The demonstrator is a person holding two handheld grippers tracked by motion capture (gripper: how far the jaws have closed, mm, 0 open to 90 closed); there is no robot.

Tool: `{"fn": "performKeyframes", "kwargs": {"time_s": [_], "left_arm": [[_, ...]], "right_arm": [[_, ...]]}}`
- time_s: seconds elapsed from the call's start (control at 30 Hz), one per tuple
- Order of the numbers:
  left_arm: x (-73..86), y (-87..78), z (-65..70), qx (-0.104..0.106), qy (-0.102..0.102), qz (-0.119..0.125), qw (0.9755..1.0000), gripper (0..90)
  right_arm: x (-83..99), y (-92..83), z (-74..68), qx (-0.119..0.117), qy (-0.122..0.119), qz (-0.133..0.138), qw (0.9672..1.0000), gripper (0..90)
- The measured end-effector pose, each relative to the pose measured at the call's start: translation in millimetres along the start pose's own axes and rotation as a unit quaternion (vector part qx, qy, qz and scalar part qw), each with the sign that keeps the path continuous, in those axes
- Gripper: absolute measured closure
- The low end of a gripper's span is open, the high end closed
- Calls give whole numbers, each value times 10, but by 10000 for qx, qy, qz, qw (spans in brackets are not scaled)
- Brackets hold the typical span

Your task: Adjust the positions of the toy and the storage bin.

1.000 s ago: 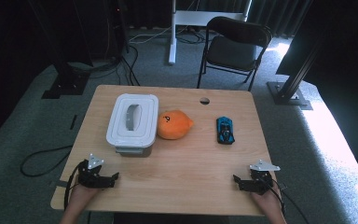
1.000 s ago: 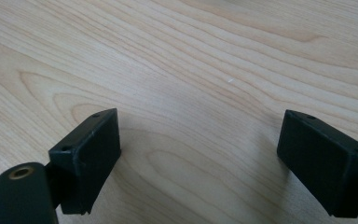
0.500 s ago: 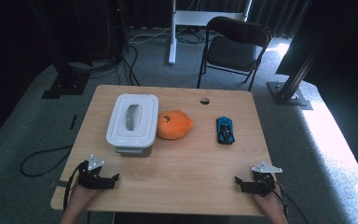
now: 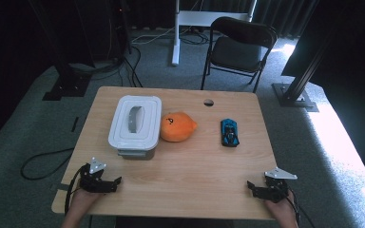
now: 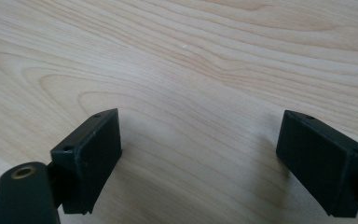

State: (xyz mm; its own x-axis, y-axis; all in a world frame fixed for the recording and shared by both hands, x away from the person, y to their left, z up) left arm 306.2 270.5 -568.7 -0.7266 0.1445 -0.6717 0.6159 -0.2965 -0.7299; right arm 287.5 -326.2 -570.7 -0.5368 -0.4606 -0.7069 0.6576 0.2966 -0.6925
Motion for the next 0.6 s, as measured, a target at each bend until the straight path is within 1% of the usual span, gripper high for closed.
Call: {"fn": "performKeyframes", "kwargs": {"time_s": [0.07, 0.1, 0.17, 0.2, 0.27, 0.3, 0.43, 0.47, 0.5, 0.57, 0.6], "left_arm": [[0, 0, 0, 0, -2, -1, 10000, 2], [0, 0, 0, 0, -1, -1, 10000, 2], [0, 0, 0, -1, -2, 0, 10000, 2], [0, 0, 0, 0, -2, 0, 10000, 2], [0, 0, 0, 0, -1, 0, 10000, 2], [0, 0, 0, -1, -1, -1, 10000, 2], [0, 0, 0, -1, -3, -1, 10000, 3], [0, 0, 0, -1, -3, 0, 10000, 3], [0, 0, 0, -1, -2, -1, 10000, 3], [0, 0, 0, -1, -2, -1, 10000, 3], [0, 0, 0, -1, -3, -1, 10000, 2]], "right_arm": [[-15, 4, 1, 38, 1, -34, 10000, 131], [-29, -6, -1, 160, -13, 18, 9999, 132], [-40, -15, -2, 146, 2, 71, 9999, 133], [-60, -7, -4, 3, 86, 67, 9999, 132], [-75, 4, -10, 51, 48, 9, 10000, 132], [-91, 7, -10, 14, 76, 14, 10000, 132], [-172, -18, -1, 36, 149, 77, 9999, 133], [-189, -17, 3, 28, 148, 60, 9999, 133], [-204, -16, 8, 68, 151, 48, 9999, 133], [-228, -12, 19, 31, 181, 28, 9998, 133], [-237, -9, 23, 66, 187, 25, 9998, 133]]}}
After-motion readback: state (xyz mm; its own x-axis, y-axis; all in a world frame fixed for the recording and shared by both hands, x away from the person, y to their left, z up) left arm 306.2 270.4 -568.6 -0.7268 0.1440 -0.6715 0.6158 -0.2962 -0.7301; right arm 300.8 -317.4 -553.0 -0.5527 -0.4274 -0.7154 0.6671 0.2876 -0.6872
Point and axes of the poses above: each handheld gripper's, and its own axes: y roughly forward along the jaws, x roughly out of its underside, z roughly to its right, the point moved 3 cm from there along y, roughly forward along the jaws, and after that the axes turned 12 degrees about -y, right-handed, at the moved point
